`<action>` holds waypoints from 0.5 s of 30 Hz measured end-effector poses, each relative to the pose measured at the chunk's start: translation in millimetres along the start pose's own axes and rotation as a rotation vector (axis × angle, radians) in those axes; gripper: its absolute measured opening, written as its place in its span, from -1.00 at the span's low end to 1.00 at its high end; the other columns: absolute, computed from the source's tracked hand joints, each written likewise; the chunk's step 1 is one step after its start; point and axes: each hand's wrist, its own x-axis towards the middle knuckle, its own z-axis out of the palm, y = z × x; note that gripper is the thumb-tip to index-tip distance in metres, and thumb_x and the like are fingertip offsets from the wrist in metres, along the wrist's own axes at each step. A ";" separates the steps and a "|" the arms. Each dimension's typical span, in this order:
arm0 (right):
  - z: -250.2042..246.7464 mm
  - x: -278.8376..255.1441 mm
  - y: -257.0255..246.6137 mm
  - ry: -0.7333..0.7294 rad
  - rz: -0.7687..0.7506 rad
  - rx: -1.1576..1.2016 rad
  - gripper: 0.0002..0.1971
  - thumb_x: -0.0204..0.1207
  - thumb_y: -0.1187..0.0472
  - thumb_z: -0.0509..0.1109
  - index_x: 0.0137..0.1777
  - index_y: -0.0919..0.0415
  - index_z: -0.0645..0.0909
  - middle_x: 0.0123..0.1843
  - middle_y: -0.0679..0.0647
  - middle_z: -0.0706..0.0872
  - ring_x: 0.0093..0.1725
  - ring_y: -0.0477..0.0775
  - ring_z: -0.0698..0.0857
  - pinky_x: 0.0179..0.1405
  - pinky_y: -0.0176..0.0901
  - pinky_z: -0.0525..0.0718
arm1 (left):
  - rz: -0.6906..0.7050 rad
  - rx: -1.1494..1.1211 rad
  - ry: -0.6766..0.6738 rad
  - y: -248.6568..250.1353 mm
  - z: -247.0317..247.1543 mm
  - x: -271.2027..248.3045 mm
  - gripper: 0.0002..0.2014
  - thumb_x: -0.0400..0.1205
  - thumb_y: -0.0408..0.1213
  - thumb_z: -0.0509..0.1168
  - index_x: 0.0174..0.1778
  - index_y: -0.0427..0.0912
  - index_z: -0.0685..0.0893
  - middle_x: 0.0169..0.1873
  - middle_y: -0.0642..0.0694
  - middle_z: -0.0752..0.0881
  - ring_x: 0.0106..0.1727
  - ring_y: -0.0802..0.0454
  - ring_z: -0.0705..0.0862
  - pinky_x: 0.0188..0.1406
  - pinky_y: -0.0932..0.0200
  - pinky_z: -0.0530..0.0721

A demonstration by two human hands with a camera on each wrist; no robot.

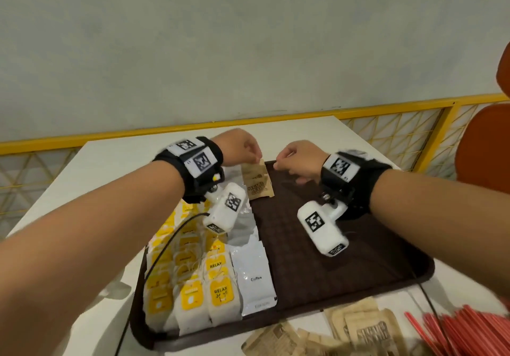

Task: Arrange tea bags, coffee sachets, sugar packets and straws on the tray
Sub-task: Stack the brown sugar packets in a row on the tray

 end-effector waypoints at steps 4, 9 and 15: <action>-41.3 -57.9 -10.2 -0.216 -0.023 -0.059 -0.88 0.47 0.18 0.51 -0.02 0.05 0.68 -0.10 -0.05 0.71 -0.11 -0.07 0.67 -0.15 -0.18 0.64 | 0.105 -0.189 -0.068 31.2 -28.8 -46.8 -0.86 0.62 -0.20 0.36 0.05 -0.06 0.76 -0.12 0.06 0.75 -0.04 0.14 0.69 -0.04 0.29 0.63; -67.8 -146.4 -5.1 -0.562 -0.089 -0.343 -0.77 0.39 0.12 0.57 0.03 0.04 0.70 -0.14 -0.03 0.80 -0.13 -0.07 0.75 -0.08 -0.18 0.69 | 0.190 -0.299 -0.401 78.8 -28.3 -130.3 -0.81 0.53 -0.13 0.42 0.03 -0.04 0.77 0.02 -0.02 0.79 0.05 0.12 0.72 0.14 0.21 0.67; -48.3 -197.1 27.5 -0.561 -0.159 -0.660 -0.69 0.32 0.05 0.63 0.02 0.06 0.68 -0.03 0.05 0.77 -0.14 -0.06 0.73 -0.06 -0.13 0.73 | 0.410 0.089 -0.607 112.2 31.2 -222.4 -0.58 0.43 0.04 0.50 0.22 0.27 0.65 0.09 0.26 0.61 0.14 0.34 0.58 0.16 0.32 0.54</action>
